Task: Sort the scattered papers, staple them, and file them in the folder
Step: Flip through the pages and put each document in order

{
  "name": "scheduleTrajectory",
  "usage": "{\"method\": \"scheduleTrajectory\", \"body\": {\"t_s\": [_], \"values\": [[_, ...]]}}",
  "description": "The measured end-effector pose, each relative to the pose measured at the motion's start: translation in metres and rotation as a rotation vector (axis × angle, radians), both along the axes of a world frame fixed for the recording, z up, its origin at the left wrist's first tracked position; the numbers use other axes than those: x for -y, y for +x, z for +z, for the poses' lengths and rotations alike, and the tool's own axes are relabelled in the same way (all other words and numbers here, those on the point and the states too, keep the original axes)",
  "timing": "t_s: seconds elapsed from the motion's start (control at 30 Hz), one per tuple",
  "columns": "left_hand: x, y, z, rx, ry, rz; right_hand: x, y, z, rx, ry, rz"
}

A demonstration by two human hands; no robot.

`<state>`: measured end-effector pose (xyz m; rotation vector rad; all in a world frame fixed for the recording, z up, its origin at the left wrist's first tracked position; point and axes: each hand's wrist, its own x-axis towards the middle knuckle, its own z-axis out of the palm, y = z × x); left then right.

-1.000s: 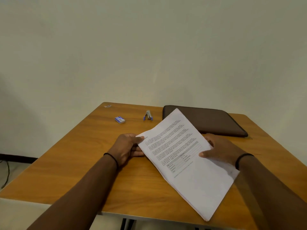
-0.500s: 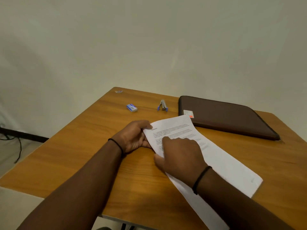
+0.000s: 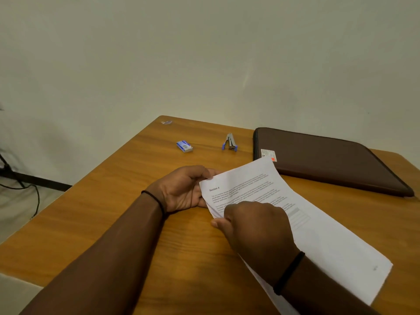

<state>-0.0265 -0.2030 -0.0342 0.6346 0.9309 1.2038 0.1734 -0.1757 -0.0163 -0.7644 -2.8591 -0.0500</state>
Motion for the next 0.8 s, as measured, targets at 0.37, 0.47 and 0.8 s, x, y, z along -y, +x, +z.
{"method": "scheduleTrajectory", "body": {"t_s": [0.37,0.47,0.8], "values": [[-0.007,0.000,-0.006,0.046,-0.009,0.037,-0.023,0.020,0.002,-0.407,-0.320,-0.191],[-0.007,0.002,-0.003,0.060,-0.023,0.060,-0.027,0.022,0.003,-0.477,-0.277,-0.188],[-0.010,-0.003,-0.009,0.028,-0.009,0.044,-0.004,0.012,-0.001,-0.143,-0.027,-0.100]]}}
